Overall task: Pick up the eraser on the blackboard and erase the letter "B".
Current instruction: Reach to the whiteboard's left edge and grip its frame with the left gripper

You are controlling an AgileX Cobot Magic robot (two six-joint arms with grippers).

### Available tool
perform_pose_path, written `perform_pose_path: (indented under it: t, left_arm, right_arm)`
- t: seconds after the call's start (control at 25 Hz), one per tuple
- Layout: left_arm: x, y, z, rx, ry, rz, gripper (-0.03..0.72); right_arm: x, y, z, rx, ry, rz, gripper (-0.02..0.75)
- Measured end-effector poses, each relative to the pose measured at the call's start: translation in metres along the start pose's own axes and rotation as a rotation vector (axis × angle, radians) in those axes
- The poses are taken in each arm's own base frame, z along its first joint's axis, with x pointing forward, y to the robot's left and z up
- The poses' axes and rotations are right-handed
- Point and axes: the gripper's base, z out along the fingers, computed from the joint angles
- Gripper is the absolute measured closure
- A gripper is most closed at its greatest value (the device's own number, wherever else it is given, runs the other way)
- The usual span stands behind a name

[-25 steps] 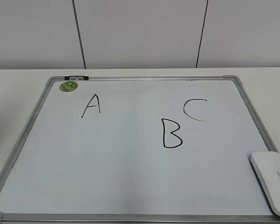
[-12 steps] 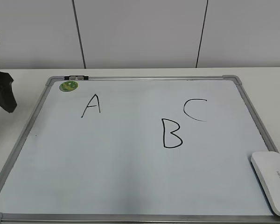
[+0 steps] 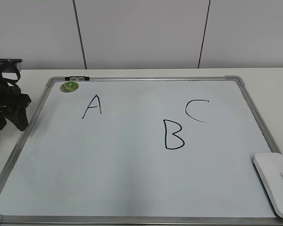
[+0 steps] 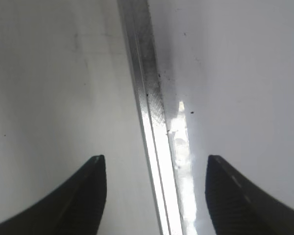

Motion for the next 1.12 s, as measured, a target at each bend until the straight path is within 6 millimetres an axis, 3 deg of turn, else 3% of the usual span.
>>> perform_pose_path:
  t: [0.24, 0.6, 1.12]
  left_arm:
    - [-0.003, 0.003, 0.018, 0.002, 0.025, -0.005, 0.268]
    - [-0.005, 0.026, 0.019, 0.01, -0.013, -0.061, 0.319]
    - [-0.01, 0.024, 0.024, 0.06, -0.048, -0.083, 0.342]
  right_arm:
    - [0.0, 0.0, 0.0, 0.0, 0.0, 0.0, 0.151]
    - [0.0, 0.0, 0.0, 0.0, 0.0, 0.0, 0.152]
    - [0.0, 0.0, 0.0, 0.0, 0.0, 0.0, 0.152]
